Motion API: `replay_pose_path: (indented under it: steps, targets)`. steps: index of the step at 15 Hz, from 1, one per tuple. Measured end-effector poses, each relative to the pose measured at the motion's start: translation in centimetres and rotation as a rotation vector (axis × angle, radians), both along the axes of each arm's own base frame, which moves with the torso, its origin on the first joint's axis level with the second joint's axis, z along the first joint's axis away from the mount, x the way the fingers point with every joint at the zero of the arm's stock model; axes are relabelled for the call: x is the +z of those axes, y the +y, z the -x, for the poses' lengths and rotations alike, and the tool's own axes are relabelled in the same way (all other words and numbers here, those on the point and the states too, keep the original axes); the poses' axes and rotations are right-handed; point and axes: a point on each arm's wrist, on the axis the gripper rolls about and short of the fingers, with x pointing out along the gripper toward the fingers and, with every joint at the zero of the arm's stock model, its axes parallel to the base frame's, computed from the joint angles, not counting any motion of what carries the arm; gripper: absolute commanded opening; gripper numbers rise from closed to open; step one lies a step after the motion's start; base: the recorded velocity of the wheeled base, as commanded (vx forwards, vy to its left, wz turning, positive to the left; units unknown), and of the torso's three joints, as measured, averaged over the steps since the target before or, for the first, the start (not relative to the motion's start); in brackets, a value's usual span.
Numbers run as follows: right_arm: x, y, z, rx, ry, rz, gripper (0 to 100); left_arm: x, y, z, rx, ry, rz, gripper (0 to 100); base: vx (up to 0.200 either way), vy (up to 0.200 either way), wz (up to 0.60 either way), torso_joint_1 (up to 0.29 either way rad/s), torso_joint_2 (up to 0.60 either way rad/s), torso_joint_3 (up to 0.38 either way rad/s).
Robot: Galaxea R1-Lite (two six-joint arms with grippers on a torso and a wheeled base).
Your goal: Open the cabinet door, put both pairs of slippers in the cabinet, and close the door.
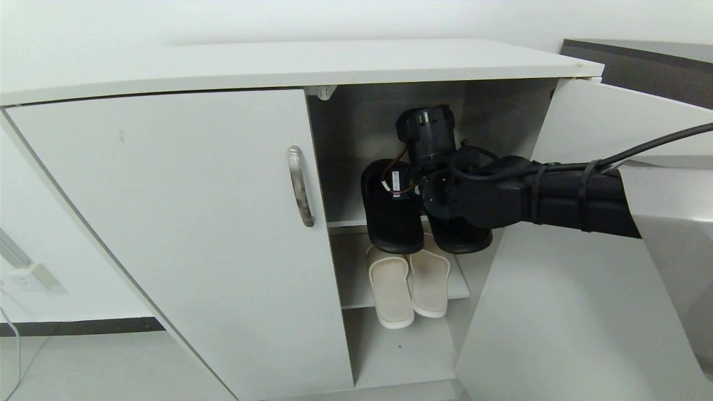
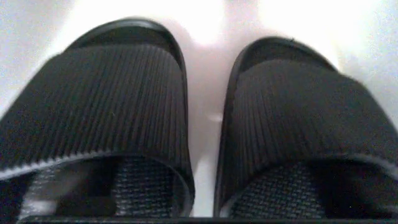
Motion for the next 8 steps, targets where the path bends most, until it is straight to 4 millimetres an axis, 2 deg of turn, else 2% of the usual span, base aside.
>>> replay_pose_path:
  steps: [8]
  targets:
    - [0.64,-0.66,-0.65,-0.013,-0.046,-0.007,0,0.0,0.0,0.0,0.0,0.0,0.001,0,0.0,0.0,0.0,0.0,0.0,0.0]
